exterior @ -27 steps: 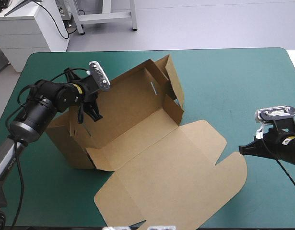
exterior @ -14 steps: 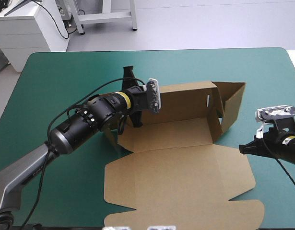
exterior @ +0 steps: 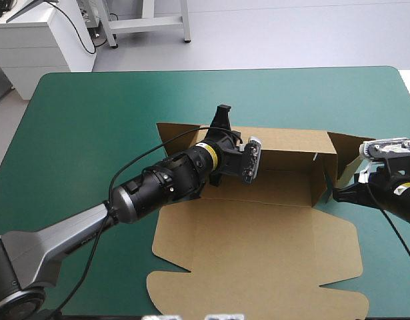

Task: Fold the box

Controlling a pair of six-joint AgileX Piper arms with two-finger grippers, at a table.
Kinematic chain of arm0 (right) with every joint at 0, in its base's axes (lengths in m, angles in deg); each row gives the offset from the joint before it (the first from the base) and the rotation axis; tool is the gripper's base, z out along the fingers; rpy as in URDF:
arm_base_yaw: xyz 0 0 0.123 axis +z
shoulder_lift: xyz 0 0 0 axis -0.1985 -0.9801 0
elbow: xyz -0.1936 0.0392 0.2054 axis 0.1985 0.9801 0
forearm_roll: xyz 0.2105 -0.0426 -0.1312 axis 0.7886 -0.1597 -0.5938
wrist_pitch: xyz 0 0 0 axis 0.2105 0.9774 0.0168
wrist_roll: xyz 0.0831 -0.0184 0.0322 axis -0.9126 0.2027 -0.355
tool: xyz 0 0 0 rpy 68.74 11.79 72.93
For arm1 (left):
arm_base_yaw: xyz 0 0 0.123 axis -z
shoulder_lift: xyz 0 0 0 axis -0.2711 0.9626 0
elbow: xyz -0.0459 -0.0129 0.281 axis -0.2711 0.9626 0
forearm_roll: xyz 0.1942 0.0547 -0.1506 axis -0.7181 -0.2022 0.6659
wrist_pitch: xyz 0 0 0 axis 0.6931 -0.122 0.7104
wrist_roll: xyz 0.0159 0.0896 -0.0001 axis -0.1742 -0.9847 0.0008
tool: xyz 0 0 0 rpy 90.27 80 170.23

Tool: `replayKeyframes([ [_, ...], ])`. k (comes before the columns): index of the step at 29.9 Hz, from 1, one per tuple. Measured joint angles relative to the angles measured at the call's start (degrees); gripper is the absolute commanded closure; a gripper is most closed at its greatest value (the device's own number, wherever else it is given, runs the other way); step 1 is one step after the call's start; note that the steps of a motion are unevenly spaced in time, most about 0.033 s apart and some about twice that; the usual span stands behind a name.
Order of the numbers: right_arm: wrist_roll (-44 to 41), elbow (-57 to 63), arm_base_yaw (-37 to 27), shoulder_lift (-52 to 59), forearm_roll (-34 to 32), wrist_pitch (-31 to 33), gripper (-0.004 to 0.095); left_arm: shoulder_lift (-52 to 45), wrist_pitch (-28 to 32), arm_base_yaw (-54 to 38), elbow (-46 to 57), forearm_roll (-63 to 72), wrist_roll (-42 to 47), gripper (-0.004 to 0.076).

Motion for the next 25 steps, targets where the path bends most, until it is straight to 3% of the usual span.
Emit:
replayKeyframes([
  [10, -2.34, -3.27, 0.0, -3.04, -0.11, -4.95, 0.0927, 4.27, -3.18, 3.43, -0.39, -25.92, 24.96, 0.0731],
  [20, -4.81, -20.47, 0.0, -19.3, -0.11, -6.14, 0.0927, 4.39, -3.87, 3.8, 0.17, -28.16, 26.93, 0.0731],
  [25, -5.43, -28.21, 0.0, -28.75, -0.11, -3.63, 0.0927, 4.39, -4.86, 3.89, 0.22, -29.56, 26.93, 0.0731],
])
